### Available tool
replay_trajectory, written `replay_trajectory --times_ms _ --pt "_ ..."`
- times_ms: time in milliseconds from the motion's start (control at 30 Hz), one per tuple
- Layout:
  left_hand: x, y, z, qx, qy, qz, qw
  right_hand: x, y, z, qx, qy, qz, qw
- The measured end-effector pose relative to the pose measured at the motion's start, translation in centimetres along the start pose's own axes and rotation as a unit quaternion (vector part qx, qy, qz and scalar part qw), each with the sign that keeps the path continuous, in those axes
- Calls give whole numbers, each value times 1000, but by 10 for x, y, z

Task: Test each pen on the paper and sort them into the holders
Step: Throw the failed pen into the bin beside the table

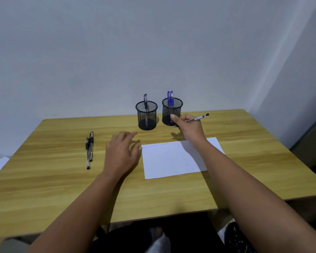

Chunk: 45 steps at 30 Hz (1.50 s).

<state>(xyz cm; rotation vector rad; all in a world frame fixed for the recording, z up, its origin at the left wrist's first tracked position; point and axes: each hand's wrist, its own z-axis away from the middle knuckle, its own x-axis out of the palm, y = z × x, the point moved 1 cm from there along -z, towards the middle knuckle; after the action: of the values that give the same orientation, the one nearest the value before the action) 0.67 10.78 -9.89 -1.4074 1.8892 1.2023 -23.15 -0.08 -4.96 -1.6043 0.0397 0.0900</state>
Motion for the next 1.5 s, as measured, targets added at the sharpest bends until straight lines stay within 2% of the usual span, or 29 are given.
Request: replay_trajectory --times_ms 67,167,267,367,500,633,733,1000,1300,1367,1500 --pt "-7 -10 -8 -41 -5 -26 999 1 -9 5 13 -20 -9 1000" --pt "-13 -20 -16 -102 -64 -69 990 5 -17 13 50 -56 -47 996" --pt "-13 -22 -18 -119 -96 -88 984 9 -12 16 44 -57 -66 995" --pt "-10 -26 -18 -112 -81 -79 987 10 -5 20 30 -67 -51 996" --pt "-12 -30 -19 -118 -73 -39 990 12 1 26 36 -116 -19 992" --pt "-16 -27 -18 -118 -78 77 987 15 9 28 11 -159 57 986" --pt "-18 -23 -18 -110 -91 127 982 16 10 28 -8 -179 76 981" --pt "-26 -9 -21 -81 -97 168 978 17 4 32 -30 -185 79 979" --pt "-32 8 -23 -84 -126 218 964 15 -2 38 -13 -203 97 974" --pt "-33 10 -27 -105 -117 268 950 14 -4 39 -5 -208 103 973" --pt "-42 20 -34 -181 -78 411 890 11 -8 42 -3 -221 105 970"
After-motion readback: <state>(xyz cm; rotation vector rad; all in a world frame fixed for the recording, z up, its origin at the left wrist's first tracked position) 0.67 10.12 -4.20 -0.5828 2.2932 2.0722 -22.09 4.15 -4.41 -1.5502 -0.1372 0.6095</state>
